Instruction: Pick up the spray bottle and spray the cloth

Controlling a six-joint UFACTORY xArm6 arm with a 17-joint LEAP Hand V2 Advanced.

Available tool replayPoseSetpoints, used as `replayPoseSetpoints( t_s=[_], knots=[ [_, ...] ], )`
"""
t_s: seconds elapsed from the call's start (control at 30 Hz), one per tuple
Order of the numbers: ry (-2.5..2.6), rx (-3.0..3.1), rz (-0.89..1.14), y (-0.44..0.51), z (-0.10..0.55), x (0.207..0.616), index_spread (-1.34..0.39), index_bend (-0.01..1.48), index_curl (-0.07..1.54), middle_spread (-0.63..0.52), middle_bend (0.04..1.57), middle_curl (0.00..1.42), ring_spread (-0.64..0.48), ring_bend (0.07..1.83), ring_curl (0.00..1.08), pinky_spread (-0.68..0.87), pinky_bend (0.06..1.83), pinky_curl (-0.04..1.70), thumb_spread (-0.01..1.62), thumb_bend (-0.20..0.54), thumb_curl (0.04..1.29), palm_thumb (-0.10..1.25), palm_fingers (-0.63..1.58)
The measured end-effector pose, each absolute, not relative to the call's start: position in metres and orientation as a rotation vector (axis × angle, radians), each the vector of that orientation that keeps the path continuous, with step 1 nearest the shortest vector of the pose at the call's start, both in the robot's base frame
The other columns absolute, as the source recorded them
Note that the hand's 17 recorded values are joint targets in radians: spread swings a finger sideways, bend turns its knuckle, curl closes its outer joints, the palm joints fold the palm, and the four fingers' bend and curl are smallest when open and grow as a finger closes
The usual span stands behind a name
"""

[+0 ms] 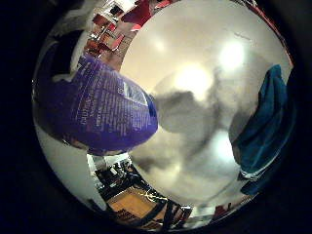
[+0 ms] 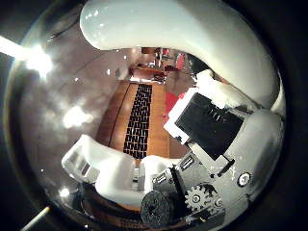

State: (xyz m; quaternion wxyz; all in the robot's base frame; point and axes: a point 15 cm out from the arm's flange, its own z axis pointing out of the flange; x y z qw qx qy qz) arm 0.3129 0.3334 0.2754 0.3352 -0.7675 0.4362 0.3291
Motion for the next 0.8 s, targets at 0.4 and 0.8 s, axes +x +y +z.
replayPoseSetpoints(
  t_s=[0.4, 0.8],
  knots=[
    [1.111, -2.032, 0.851, 0.3318, 0.2745, 0.3092, -0.31, 0.57, 0.75, -0.14, 1.11, 0.63, -0.24, 1.26, 0.65, -0.36, 1.06, 0.99, 0.61, -0.033, 0.80, 0.86, 0.77],
    [1.092, -2.089, 0.809, 0.3239, 0.2744, 0.3079, -0.32, 0.39, 0.66, -0.11, 0.76, 0.57, -0.15, 0.97, 0.54, -0.12, 0.68, 0.86, 1.02, -0.028, 0.62, 0.78, 0.07]
  ],
)
